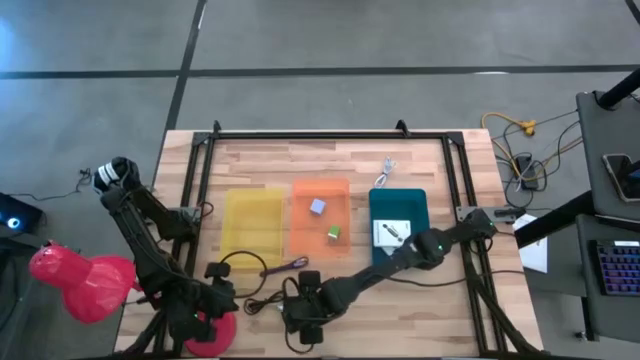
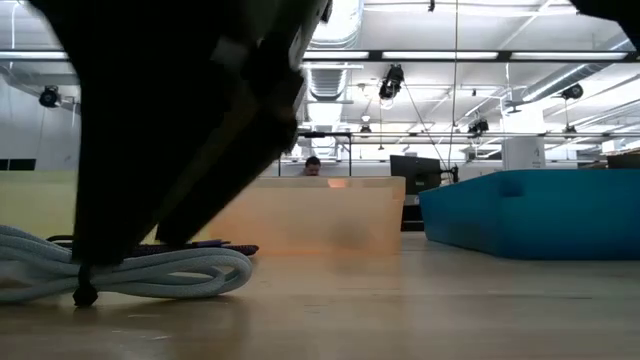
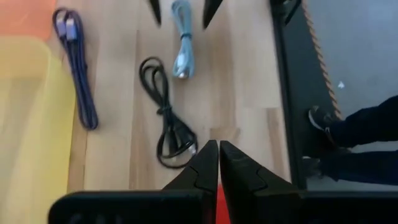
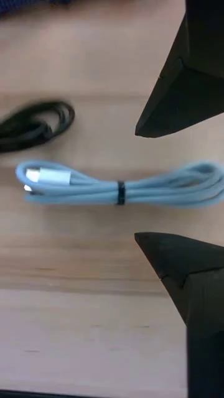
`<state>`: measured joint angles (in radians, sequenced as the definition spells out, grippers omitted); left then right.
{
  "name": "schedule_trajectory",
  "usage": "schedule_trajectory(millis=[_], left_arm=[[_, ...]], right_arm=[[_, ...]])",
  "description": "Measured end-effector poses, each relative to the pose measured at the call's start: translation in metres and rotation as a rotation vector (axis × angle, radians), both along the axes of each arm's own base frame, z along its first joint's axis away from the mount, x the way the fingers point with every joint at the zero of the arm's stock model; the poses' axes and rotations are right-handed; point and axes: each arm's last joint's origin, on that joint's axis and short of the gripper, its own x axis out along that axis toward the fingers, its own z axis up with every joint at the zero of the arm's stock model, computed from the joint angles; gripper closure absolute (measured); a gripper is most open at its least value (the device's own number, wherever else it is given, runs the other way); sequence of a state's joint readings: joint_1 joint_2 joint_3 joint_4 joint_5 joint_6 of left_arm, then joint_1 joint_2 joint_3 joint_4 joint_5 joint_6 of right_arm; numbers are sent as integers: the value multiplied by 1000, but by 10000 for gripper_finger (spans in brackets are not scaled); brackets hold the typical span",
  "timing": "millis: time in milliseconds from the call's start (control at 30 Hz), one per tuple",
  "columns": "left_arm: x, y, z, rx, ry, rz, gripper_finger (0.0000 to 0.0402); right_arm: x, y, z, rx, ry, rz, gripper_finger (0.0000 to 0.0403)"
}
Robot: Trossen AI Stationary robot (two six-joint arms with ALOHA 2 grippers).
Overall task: Pick and place items into bin
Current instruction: Put the light blue charger cable into the yellow bin
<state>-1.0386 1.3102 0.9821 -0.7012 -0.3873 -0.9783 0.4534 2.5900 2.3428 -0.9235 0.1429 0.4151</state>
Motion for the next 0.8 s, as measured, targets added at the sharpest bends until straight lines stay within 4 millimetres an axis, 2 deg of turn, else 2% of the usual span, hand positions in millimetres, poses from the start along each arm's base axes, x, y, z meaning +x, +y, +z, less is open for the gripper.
schedule_trajectory(millis=[133, 333, 467, 633, 800], left_arm=[[2, -3, 15, 8, -64, -42, 401], [0, 1, 37, 31, -177, -60, 402], [-9, 14, 45, 44, -176, -59, 402], [-24, 37, 56, 41, -145, -27, 402], [-34, 58, 67, 48, -176, 27, 402]], right_arm=[[5, -3, -13, 83, 38, -14, 165], [7, -6, -15, 113, 48, -71, 191], [9, -8, -14, 117, 47, -86, 250], [7, -9, -15, 111, 68, -99, 368], [5, -10, -2, 136, 60, -144, 387]])
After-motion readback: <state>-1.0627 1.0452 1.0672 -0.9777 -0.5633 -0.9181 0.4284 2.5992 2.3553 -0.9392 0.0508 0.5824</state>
